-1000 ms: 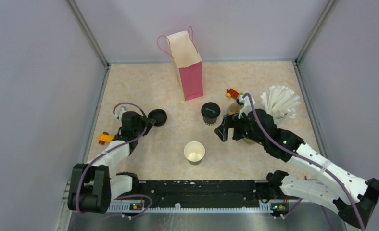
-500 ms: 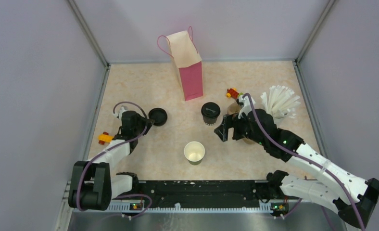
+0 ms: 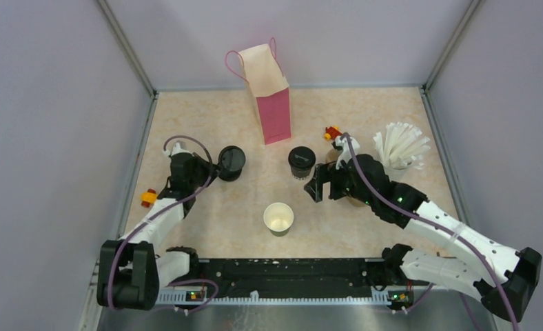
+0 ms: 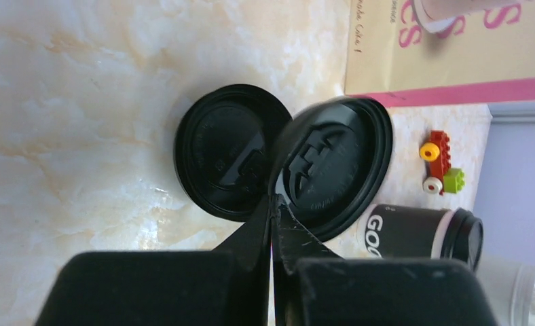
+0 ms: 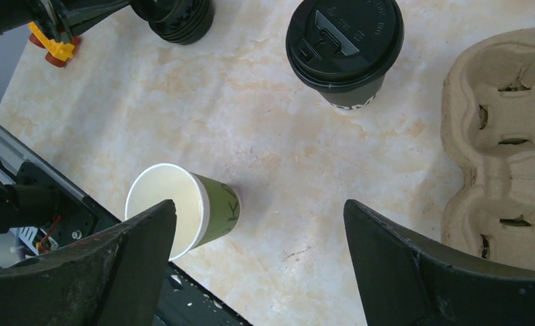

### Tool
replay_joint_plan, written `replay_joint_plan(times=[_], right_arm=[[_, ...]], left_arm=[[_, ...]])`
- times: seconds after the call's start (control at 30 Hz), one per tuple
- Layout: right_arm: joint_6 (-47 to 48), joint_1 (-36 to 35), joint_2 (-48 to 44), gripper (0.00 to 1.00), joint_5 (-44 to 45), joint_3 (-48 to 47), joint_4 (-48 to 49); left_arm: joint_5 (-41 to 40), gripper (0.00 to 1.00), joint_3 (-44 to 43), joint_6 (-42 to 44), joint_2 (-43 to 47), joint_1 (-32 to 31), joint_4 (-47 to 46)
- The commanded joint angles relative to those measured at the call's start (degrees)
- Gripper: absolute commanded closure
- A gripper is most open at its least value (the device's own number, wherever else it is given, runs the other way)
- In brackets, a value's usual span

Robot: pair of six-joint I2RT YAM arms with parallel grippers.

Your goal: Pack the takeout coffee

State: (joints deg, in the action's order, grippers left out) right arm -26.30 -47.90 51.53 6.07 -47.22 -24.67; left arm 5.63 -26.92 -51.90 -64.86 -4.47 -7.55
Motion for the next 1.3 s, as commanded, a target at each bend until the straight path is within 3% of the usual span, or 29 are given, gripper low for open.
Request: replay_joint_plan(times=[0.0, 0.17, 0.33, 0.47, 0.63, 0.77, 0.9, 1.0, 1.13, 1.27], right_arm=[[2.68, -0.56, 0.08, 0.08, -1.55, -0.28, 5.99], [7.75, -0.54, -3.67, 0.06, -3.53, 8.35, 27.48], [16.39, -0.67, -6.89, 0.08, -11.18, 15.88, 49.73], [26.82, -0.65, -8.94, 0.1, -19.91, 22.8, 65.83], [41.88, -0.77, -10.48, 0.08, -34.53, 30.51, 79.28], [45.03, -2.19, -10.17, 0.01, -36.37, 30.53, 83.38], [54.23, -7.47, -6.59, 0.01, -35.67, 26.45, 78.86], [58.71, -11.7, -2.92, 0.01, -32.09, 23.22, 77.35], [62.56, -15.2, 1.41, 0.01, -28.7, 22.67, 84.98], [64.36, -17.07, 4.29, 0.02, -28.31, 20.9, 87.93]], left_arm=[[6.2, 1.0, -3.46, 7.61, 4.38, 0.34, 1.28], [19.35, 1.0, -5.1, 12.92, 9.83, 0.34, 2.9], [35.83, 1.0, -5.56, 14.36, 15.09, 0.34, 0.61], [49.65, 1.0, -5.04, 7.71, 16.84, 0.34, -6.56], [61.22, 1.0, -4.44, -4.76, 17.55, 0.34, -19.74], [66.32, 1.0, -3.97, -12.09, 17.56, -0.34, -28.53], [68.25, 1.0, -2.68, -18.23, 16.1, -2.15, -36.51], [68.02, 1.0, -0.62, -25.36, 14.3, -3.52, -48.29], [66.63, 1.0, 1.42, -35.96, 10.62, -5.89, -62.28], [66.33, 1.0, 1.77, -41.06, 6.84, -8.37, -71.49]])
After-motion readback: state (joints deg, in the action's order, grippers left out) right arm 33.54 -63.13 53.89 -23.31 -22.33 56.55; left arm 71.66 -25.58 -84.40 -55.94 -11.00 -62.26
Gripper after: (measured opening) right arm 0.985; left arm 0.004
